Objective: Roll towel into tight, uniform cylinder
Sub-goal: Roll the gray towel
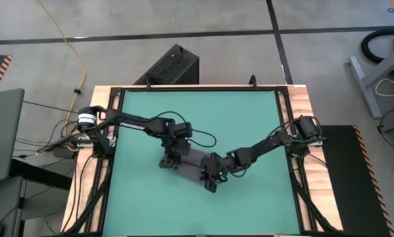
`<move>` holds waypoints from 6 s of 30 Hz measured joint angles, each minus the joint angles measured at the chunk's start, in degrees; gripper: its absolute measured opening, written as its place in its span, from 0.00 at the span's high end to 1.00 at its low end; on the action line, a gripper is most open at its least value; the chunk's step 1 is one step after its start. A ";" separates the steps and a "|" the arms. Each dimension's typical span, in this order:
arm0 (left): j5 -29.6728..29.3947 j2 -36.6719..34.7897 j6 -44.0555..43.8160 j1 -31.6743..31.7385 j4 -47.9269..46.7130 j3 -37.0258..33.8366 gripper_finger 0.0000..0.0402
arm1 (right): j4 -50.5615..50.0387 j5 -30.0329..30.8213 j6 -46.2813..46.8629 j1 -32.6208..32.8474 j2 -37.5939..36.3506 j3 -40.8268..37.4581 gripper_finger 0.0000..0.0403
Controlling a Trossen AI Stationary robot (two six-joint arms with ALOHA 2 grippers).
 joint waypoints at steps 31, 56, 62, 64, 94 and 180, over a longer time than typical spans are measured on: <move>-28.11 -16.76 6.84 -15.48 47.27 -29.19 0.50 | 27.30 -3.66 18.41 -0.23 -4.31 -16.87 0.68; -22.41 -1.87 5.95 -8.86 23.50 -13.45 0.89 | 15.06 -2.57 16.89 -0.90 -16.01 -16.96 0.68; -20.91 -2.00 5.56 -7.50 20.87 -13.29 0.89 | 3.63 1.83 13.12 -1.58 -24.32 -17.01 0.68; -20.19 -2.00 5.26 -7.15 20.23 -13.29 0.89 | 2.11 5.60 10.23 -1.19 -26.47 -17.00 0.68; -9.76 -1.99 -0.20 -2.49 17.79 -13.49 0.61 | 14.64 12.49 6.86 0.79 -3.97 -8.07 0.77; -8.36 -5.09 -3.28 1.18 49.68 -28.07 0.45 | 16.28 13.07 -4.24 1.79 -16.54 -8.50 0.68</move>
